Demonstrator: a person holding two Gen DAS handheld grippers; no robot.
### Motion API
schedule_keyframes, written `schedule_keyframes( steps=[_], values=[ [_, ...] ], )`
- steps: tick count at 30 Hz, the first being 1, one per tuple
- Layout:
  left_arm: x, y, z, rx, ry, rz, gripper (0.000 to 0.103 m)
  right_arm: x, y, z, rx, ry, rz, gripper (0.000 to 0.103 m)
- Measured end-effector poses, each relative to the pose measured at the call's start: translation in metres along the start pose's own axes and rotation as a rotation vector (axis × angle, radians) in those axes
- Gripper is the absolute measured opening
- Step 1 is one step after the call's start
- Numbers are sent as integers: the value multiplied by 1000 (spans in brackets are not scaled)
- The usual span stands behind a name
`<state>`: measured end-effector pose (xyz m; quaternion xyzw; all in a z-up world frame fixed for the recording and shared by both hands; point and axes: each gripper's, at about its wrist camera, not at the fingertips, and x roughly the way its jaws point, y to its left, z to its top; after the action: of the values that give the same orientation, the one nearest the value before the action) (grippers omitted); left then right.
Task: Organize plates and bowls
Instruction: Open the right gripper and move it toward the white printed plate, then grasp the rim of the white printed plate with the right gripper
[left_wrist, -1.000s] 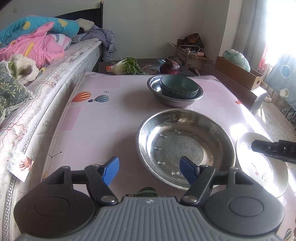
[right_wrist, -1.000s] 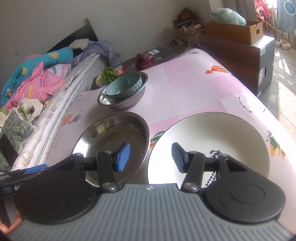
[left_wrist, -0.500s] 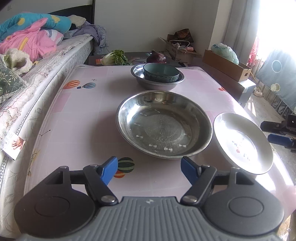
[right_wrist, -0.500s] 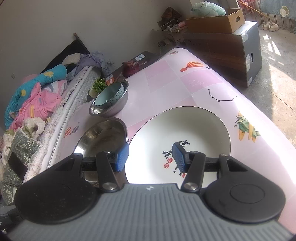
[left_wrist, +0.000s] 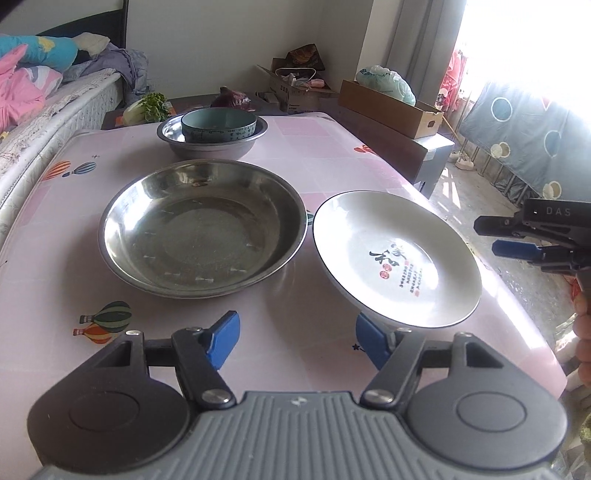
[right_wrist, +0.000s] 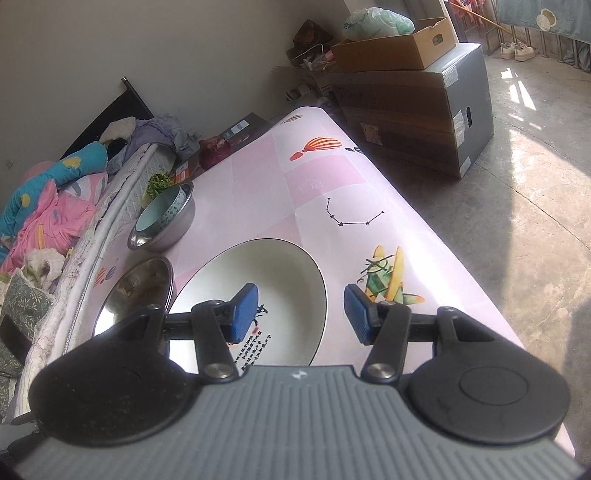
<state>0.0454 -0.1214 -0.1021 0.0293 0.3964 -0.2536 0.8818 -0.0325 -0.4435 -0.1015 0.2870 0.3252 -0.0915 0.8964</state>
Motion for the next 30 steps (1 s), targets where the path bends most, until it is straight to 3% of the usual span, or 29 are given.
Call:
schedule_keyframes(
  steps=[9,16,20,27,30],
  values=[
    [23,-12,8,-64,8,-94,65,38,-25,13,48,67,43,46],
    [41,-20,13,-52,40,-82,51,61,-32,17,74,88,81,33],
    [51,-25,16,-45,63,-88,36,70,-32,24,79,86,99,27],
    [60,-24,21,-61,82,-66,27,81,-19,27,57,116,144,25],
    [60,-21,22,-86,89,-70,26,79,-12,26,47,124,120,25]
  ],
)
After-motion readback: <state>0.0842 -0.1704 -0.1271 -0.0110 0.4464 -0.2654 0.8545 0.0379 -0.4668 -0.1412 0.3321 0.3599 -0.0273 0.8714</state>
